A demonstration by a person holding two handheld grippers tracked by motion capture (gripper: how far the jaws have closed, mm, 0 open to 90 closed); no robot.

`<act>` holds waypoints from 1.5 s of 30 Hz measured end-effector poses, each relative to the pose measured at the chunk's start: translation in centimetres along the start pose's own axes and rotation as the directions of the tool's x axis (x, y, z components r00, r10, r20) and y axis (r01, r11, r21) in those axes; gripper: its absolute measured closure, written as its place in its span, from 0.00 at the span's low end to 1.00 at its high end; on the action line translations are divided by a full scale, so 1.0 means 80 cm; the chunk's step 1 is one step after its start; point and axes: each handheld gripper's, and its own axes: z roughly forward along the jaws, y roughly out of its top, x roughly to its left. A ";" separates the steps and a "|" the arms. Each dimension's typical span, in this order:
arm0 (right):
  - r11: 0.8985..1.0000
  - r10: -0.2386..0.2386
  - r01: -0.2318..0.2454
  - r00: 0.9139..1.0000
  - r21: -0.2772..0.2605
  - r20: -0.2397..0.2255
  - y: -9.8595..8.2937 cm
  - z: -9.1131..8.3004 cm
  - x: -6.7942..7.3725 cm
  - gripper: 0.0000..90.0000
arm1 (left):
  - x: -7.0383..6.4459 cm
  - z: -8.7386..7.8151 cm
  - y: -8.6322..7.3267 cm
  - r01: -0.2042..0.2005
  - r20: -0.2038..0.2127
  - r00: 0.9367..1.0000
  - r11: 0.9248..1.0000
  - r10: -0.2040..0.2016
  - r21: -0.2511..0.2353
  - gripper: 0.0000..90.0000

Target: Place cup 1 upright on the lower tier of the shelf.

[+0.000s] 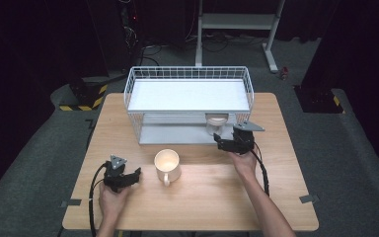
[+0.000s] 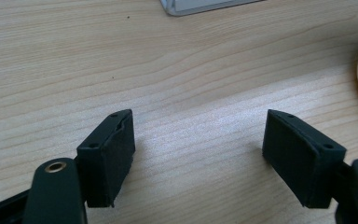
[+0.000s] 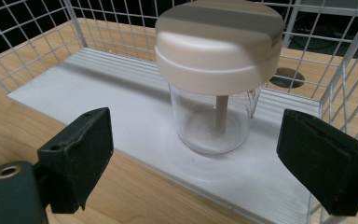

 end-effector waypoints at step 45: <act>0.993 0.011 -0.020 0.997 -0.113 -0.082 -0.026 -0.109 -0.011 0.24 | 0.000 -0.001 0.000 -0.002 0.000 1.000 1.000 0.002 0.004 0.28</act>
